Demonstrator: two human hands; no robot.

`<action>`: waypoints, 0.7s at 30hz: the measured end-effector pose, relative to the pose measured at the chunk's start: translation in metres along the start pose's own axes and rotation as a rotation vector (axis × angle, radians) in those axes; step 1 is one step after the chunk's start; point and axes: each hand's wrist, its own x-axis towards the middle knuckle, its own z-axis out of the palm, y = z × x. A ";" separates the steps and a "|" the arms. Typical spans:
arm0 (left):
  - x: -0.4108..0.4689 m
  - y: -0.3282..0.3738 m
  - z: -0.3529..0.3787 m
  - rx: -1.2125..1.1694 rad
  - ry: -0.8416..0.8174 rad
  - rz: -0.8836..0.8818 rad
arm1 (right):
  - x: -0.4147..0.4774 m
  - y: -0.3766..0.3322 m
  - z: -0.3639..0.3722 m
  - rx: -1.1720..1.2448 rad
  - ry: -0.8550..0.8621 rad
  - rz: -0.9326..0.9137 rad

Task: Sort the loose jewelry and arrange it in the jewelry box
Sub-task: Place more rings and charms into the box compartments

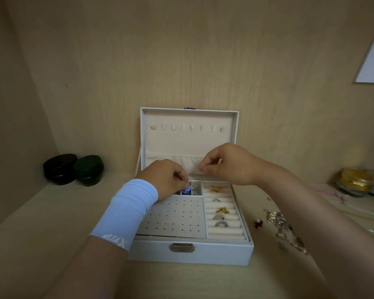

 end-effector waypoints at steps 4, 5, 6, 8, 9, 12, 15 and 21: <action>-0.003 0.019 -0.002 0.050 0.078 0.063 | -0.042 0.028 -0.043 0.023 0.087 0.049; -0.005 0.029 0.000 0.032 0.113 0.102 | -0.055 0.038 -0.051 0.020 0.082 0.070; -0.008 0.041 0.002 0.011 0.140 0.149 | -0.066 0.047 -0.057 0.014 0.071 0.089; -0.013 0.069 0.012 -0.030 0.137 0.251 | -0.087 0.065 -0.065 -0.007 0.046 0.130; -0.015 0.083 0.019 -0.042 0.115 0.292 | -0.095 0.073 -0.067 -0.016 0.029 0.150; -0.013 0.121 0.045 0.018 0.000 0.360 | -0.116 0.091 -0.072 -0.049 -0.057 0.217; -0.004 0.145 0.071 0.207 -0.115 0.361 | -0.129 0.104 -0.072 -0.086 -0.141 0.246; 0.012 0.144 0.102 0.447 -0.262 0.251 | -0.136 0.118 -0.053 -0.015 -0.095 0.226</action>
